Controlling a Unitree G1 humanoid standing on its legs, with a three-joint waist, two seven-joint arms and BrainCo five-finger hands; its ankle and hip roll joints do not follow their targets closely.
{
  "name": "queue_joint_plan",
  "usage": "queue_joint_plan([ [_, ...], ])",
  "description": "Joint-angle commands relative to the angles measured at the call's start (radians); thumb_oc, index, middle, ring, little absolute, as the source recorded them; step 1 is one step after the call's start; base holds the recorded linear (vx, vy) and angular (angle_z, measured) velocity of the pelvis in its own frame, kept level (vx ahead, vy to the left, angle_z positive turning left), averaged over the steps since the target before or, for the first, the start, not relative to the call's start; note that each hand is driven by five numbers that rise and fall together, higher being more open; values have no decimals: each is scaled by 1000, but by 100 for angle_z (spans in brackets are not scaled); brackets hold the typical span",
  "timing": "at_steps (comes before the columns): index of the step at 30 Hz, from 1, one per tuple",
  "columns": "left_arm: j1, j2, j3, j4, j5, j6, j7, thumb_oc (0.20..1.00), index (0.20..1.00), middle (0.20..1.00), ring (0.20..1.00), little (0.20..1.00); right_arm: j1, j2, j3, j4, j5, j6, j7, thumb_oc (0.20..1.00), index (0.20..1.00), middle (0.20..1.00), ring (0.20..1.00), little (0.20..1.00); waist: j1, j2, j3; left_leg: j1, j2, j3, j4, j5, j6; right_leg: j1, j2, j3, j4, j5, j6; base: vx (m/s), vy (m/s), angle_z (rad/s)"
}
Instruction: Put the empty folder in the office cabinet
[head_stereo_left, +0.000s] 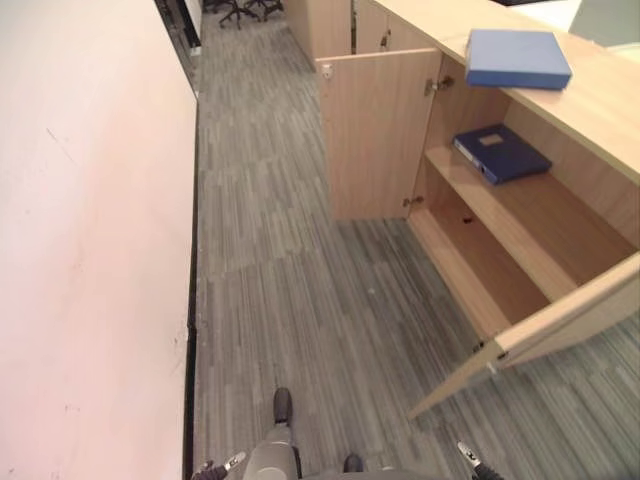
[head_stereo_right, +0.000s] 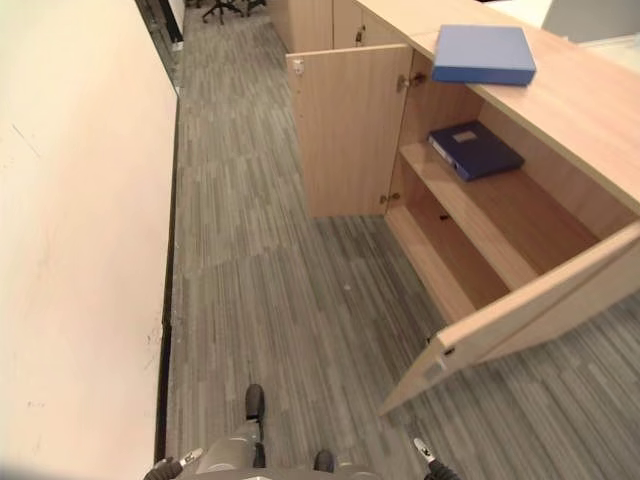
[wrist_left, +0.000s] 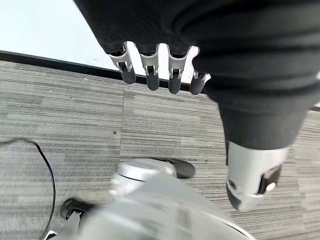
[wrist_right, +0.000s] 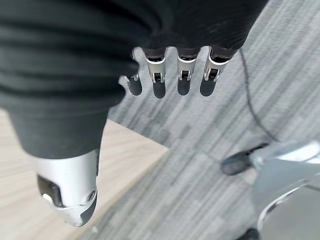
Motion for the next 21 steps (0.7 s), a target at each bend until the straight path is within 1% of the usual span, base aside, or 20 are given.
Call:
queue_joint_plan([
  [1,-15,-27,32,22,1,-17,11,1000,1000,1000,1000,1000,40,-16,-23,-31,-41,-12,-1,1000,1000,1000,1000,1000,12,68,-17,60,43,-26,16,-8,-19,79,-176,40,-33,6,56,267,217,-45],
  [2,-11,-28,31,25,5,-18,10,1000,1000,1000,1000,1000,43,-13,-25,-31,-43,-11,1,1000,1000,1000,1000,1000,11,71,-30,73,38,-24,14,-9,-20,85,-189,40,-36,5,64,184,162,-70],
  [3,-11,-28,31,25,5,-18,10,1000,1000,1000,1000,1000,43,-13,-25,-32,-43,-11,1,1000,1000,1000,1000,1000,11,71,-30,74,38,-23,14,-9,-19,86,-190,41,-36,5,64,228,209,-69],
  [4,-9,-25,31,32,15,-15,7,1000,1000,1000,1000,1000,44,-4,-22,-27,-46,-7,4,1000,1000,1000,1000,1000,11,66,-52,102,19,-16,14,-29,-7,84,-221,49,-38,7,78,204,202,-57],
  [5,-11,-21,33,31,14,-17,7,1000,1000,1000,1000,1000,45,2,-21,-23,-49,-6,4,1000,1000,1000,1000,1000,13,61,-59,112,9,-10,14,-40,0,81,-234,51,-38,10,86,204,203,-26],
  [6,-11,-21,33,32,14,-17,7,1000,1000,1000,1000,1000,46,2,-21,-23,-49,-7,4,1000,1000,1000,1000,1000,14,60,-59,113,9,-9,14,-40,0,81,-235,51,-38,9,87,116,133,-14],
  [8,-18,-12,39,23,9,-19,8,1000,1000,1000,1000,1000,41,14,-10,-19,-61,-5,9,1000,1000,1000,1000,1000,19,48,-75,131,-18,-4,14,-70,22,66,-265,58,-38,24,106,146,194,-12],
  [9,-30,-2,42,13,2,-23,13,1000,1000,1000,1000,1000,28,22,-7,-23,-59,-5,7,1000,1000,1000,1000,1000,22,40,-81,139,-41,2,14,-93,40,52,-285,64,-35,40,121,159,255,-19],
  [12,-39,10,42,7,2,-26,15,1000,1000,1000,1000,1000,15,31,-3,-35,-58,-6,7,1000,1000,1000,1000,1000,23,29,-91,148,-74,13,14,-123,63,31,-321,71,-15,63,141,122,217,-27],
  [14,-45,15,42,6,6,-28,15,1000,1000,1000,1000,1000,9,35,-3,-40,-60,-6,8,1000,1000,1000,1000,1000,24,22,-97,153,-97,16,14,-140,75,23,-346,68,-2,87,154,95,200,37],
  [15,-48,18,41,6,6,-27,15,1000,1000,1000,1000,1000,4,36,-5,-44,-62,-4,7,1000,1000,1000,1000,1000,25,16,-100,158,-119,13,14,-154,87,12,-368,65,11,118,165,84,209,21],
  [16,-49,19,43,10,10,-25,13,1000,1000,1000,1000,1000,2,37,-6,-44,-62,-4,7,1000,1000,1000,1000,1000,27,13,-103,159,-132,13,14,-163,92,5,-380,60,17,135,172,65,153,-1],
  [17,-49,19,43,10,10,-25,13,1000,1000,1000,1000,1000,2,37,-6,-44,-62,-4,7,1000,1000,1000,1000,1000,27,12,-103,159,-132,14,14,-163,92,5,-381,60,17,135,172,58,142,-15],
  [18,-47,20,46,14,14,-24,14,1000,1000,1000,1000,1000,-1,39,-4,-46,-63,-2,12,1000,1000,1000,1000,1000,30,8,-108,160,-148,17,14,-173,100,-5,-401,52,28,166,182,35,88,-22],
  [19,-47,20,46,14,14,-24,14,1000,1000,1000,1000,1000,-1,39,-4,-46,-63,-2,12,1000,1000,1000,1000,1000,30,7,-109,159,-149,17,14,-173,101,-6,-401,52,28,167,182,48,131,-19],
  [21,-40,21,52,25,24,-20,12,1000,1000,1000,1000,1000,-11,44,4,-56,-72,-1,17,1000,1000,1000,1000,1000,40,3,-117,161,-170,22,14,-190,111,-17,-428,31,35,206,192,56,121,-3],
])
